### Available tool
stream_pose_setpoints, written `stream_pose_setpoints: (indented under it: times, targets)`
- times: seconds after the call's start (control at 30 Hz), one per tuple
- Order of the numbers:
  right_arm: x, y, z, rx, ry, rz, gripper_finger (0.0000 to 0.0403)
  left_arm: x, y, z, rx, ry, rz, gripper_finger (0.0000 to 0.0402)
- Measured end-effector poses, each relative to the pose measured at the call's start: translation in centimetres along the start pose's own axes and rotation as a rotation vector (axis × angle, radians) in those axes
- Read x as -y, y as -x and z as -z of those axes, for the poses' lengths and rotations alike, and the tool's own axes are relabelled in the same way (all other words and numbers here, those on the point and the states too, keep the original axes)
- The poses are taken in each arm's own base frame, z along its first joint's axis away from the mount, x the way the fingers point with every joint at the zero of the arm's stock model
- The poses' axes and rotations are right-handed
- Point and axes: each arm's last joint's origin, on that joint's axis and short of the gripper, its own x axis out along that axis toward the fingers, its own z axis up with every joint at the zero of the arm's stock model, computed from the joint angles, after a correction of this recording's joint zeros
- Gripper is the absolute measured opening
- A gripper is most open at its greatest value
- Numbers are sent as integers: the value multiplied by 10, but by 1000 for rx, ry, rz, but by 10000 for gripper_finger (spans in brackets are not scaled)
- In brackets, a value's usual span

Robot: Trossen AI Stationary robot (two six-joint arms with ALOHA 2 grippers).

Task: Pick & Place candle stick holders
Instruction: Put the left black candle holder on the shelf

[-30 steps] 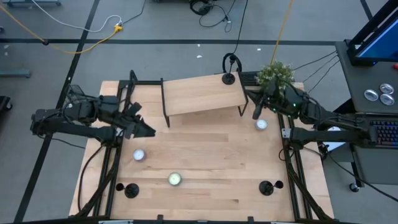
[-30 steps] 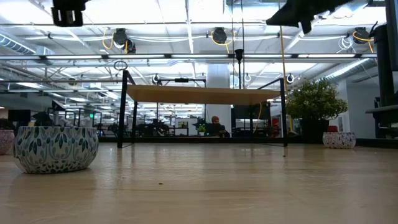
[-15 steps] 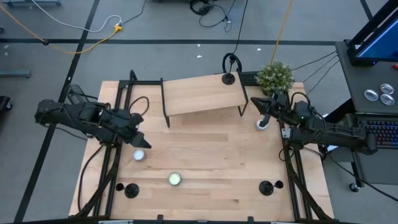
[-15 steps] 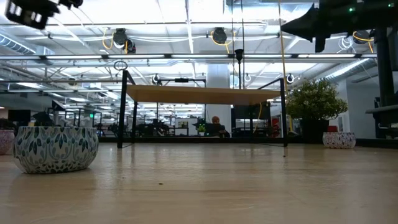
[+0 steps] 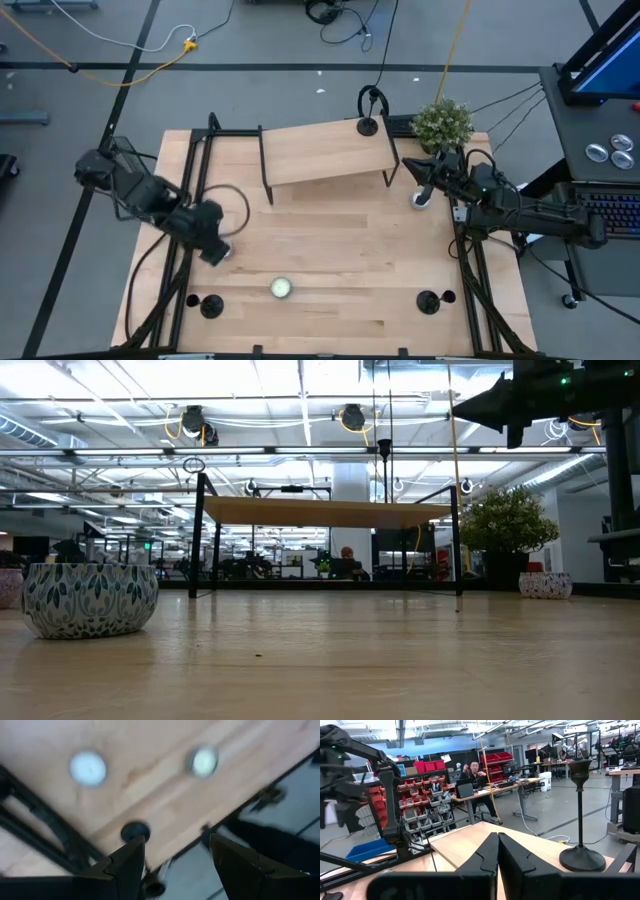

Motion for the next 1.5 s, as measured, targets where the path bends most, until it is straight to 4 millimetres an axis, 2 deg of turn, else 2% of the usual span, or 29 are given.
stream_pose_setpoints:
  times: [0.23,0.37,0.67,0.9,1.2,1.5]
  targets:
    - [0,0,0,0,0,0,0,3,-5,32,-115,-56,-8,230]
    - [0,0,0,0,0,0,0,2,-6,50,-144,-159,0,230]
    - [0,0,0,0,-2,0,0,-2,-7,74,-59,-310,33,230]
    - [0,0,0,0,-2,0,0,-6,-6,84,-63,-319,33,230]
    - [0,0,0,0,-3,0,0,0,-7,89,-63,-319,92,230]
    - [0,0,0,-1,-3,1,0,10,-32,97,-72,-408,-40,230]
